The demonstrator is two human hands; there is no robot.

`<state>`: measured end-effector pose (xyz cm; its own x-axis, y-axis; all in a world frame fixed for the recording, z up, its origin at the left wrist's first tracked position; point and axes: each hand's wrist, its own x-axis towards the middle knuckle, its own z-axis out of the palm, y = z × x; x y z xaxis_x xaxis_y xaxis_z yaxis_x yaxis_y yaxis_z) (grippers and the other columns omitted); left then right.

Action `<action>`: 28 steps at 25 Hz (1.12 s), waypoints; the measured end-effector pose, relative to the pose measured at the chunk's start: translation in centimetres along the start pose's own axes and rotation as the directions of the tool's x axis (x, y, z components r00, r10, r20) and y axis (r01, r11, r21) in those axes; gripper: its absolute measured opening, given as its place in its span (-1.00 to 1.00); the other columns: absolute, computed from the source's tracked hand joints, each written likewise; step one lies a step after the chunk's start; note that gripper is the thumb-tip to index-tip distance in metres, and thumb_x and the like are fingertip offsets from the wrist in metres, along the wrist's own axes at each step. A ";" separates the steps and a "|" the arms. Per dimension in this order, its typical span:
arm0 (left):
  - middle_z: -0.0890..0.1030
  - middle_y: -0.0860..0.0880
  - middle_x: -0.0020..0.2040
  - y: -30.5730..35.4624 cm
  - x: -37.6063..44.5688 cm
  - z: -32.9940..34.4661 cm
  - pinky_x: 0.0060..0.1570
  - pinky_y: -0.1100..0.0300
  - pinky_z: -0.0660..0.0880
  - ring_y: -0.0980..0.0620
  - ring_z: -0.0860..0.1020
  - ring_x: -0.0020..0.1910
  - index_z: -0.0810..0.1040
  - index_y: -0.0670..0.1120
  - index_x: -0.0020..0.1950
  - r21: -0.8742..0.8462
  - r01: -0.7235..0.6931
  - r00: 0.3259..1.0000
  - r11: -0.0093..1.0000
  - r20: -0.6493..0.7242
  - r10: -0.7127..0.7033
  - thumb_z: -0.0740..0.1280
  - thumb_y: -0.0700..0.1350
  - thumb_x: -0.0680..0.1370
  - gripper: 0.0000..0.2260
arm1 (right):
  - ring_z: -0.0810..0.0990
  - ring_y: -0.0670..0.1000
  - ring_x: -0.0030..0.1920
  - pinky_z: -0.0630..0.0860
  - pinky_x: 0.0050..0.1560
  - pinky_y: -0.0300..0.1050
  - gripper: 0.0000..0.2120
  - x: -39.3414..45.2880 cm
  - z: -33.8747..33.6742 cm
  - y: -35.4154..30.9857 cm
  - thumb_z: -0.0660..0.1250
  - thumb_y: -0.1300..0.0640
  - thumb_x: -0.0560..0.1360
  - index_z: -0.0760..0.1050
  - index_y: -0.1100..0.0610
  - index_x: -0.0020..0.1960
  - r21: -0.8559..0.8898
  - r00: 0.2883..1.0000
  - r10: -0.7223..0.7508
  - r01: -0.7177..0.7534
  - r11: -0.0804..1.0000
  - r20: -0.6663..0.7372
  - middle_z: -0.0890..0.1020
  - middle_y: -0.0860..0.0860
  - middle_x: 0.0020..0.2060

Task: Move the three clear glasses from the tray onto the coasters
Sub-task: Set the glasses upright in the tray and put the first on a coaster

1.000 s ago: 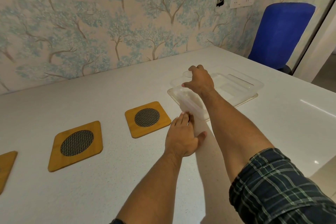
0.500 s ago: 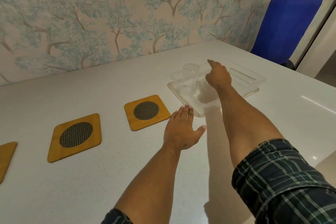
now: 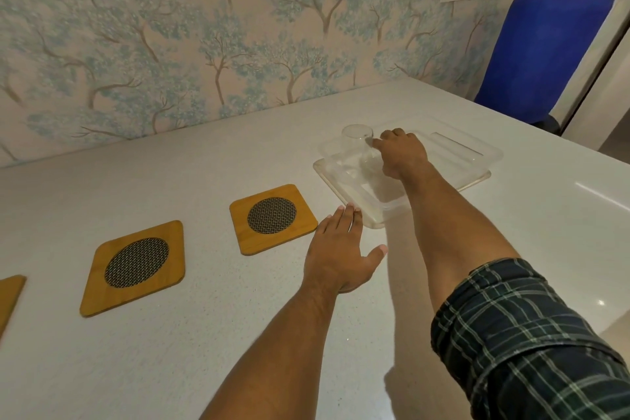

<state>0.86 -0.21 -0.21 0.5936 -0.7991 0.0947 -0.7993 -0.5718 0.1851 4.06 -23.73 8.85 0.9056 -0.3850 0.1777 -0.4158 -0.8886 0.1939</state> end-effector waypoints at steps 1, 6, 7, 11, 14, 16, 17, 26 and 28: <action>-0.05 -0.06 0.68 0.0 0.0 0.0 0.60 -0.05 -0.10 -0.04 -0.09 0.65 -0.06 -0.09 0.67 -0.002 -0.002 1.000 1.000 -0.004 0.002 -0.08 0.41 0.57 -0.18 | 0.36 0.18 0.37 0.36 0.30 0.07 -0.35 0.2 0.1 -0.3 0.32 0.25 0.51 0.27 -0.06 0.55 -0.034 1.000 -0.006 0.006 0.999 0.000 0.43 0.12 0.36; -0.02 -0.06 0.68 0.2 0.1 -0.1 0.60 -0.04 -0.08 -0.05 -0.06 0.65 -0.03 -0.10 0.67 0.003 0.002 1.000 1.000 -0.017 -0.002 -0.07 0.40 0.58 -0.18 | 0.37 0.16 0.34 0.34 0.29 0.04 -0.45 0.9 -0.6 -0.7 0.38 0.18 0.48 0.41 -0.05 0.45 -0.117 1.000 0.018 -0.021 0.993 -0.021 0.44 0.11 0.30; -0.02 -0.06 0.68 0.2 0.0 -0.1 0.60 -0.03 -0.10 -0.04 -0.06 0.65 -0.04 -0.10 0.67 0.001 0.002 1.000 1.000 -0.018 -0.002 -0.07 0.41 0.58 -0.18 | 0.38 0.15 0.33 0.35 0.28 0.04 -0.45 0.8 -0.6 -0.6 0.38 0.17 0.47 0.42 -0.04 0.44 -0.114 0.999 0.028 -0.031 0.993 -0.030 0.45 0.10 0.29; -0.05 -0.06 0.68 0.1 0.1 0.0 0.59 -0.01 -0.13 -0.04 -0.09 0.65 -0.06 -0.09 0.67 -0.001 -0.009 1.000 1.000 -0.018 0.009 -0.09 0.41 0.57 -0.18 | 0.45 0.17 0.25 0.41 0.20 0.09 -0.50 0.4 -0.7 0.0 0.41 0.18 0.40 0.47 0.10 0.34 -0.091 0.989 0.077 -0.090 0.992 -0.130 0.52 0.11 0.21; -0.09 -0.05 0.68 0.1 0.0 0.1 0.59 -0.01 -0.15 -0.03 -0.12 0.65 -0.09 -0.08 0.67 -0.002 -0.006 1.000 1.000 -0.005 0.006 -0.09 0.40 0.58 -0.19 | 0.49 0.19 0.17 0.44 0.12 0.10 -0.52 0.4 -1.0 0.6 0.45 0.16 0.36 0.49 0.17 0.27 0.012 0.968 0.175 -0.176 0.984 -0.180 0.55 0.13 0.14; -0.09 -0.05 0.68 0.1 0.0 0.0 0.59 0.00 -0.16 -0.02 -0.12 0.65 -0.09 -0.08 0.67 -0.004 -0.006 1.000 1.000 -0.002 0.006 -0.08 0.39 0.59 -0.20 | 0.52 0.19 0.13 0.45 0.06 0.07 -0.48 0.6 -1.3 0.8 0.51 0.09 0.34 0.50 0.18 0.25 0.196 0.926 0.317 -0.278 0.940 -0.206 0.57 0.13 0.12; -0.09 -0.05 0.68 0.1 0.0 0.0 0.59 0.00 -0.16 -0.02 -0.12 0.65 -0.09 -0.08 0.67 -0.005 -0.008 1.000 1.000 -0.001 0.008 -0.08 0.39 0.59 -0.20 | 0.53 0.19 0.13 0.46 0.04 0.05 -0.45 0.8 -1.5 1.0 0.53 0.04 0.32 0.50 0.17 0.26 0.322 0.892 0.404 -0.329 0.888 -0.202 0.58 0.13 0.13; -0.06 -0.05 0.68 0.2 -0.1 -0.1 0.57 0.01 -0.16 -0.02 -0.10 0.65 -0.06 -0.08 0.67 -0.011 -0.009 1.000 1.000 -0.021 0.009 -0.06 0.39 0.59 -0.20 | 0.58 0.12 0.24 0.42 0.02 -0.12 -0.21 1.6 -1.1 0.9 0.59 -0.19 0.29 0.41 0.12 0.39 0.826 0.770 0.637 -0.360 0.434 0.001 0.60 0.06 0.26; -0.06 -0.05 0.69 0.2 -0.1 -0.1 0.58 0.01 -0.16 -0.03 -0.09 0.65 -0.07 -0.08 0.67 -0.011 -0.006 1.000 1.000 -0.019 0.006 -0.06 0.39 0.58 -0.20 | 0.58 0.13 0.24 0.42 0.02 -0.12 -0.20 1.6 -0.7 0.7 0.58 -0.17 0.31 0.38 0.13 0.42 0.831 0.775 0.631 -0.364 0.421 0.019 0.60 0.08 0.25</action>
<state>0.63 -0.25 -0.05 0.5905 -0.7988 0.1146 -0.8018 -0.5647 0.1954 5.11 -24.81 9.99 0.4414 -0.8642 0.2415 -0.4353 -0.4416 -0.7845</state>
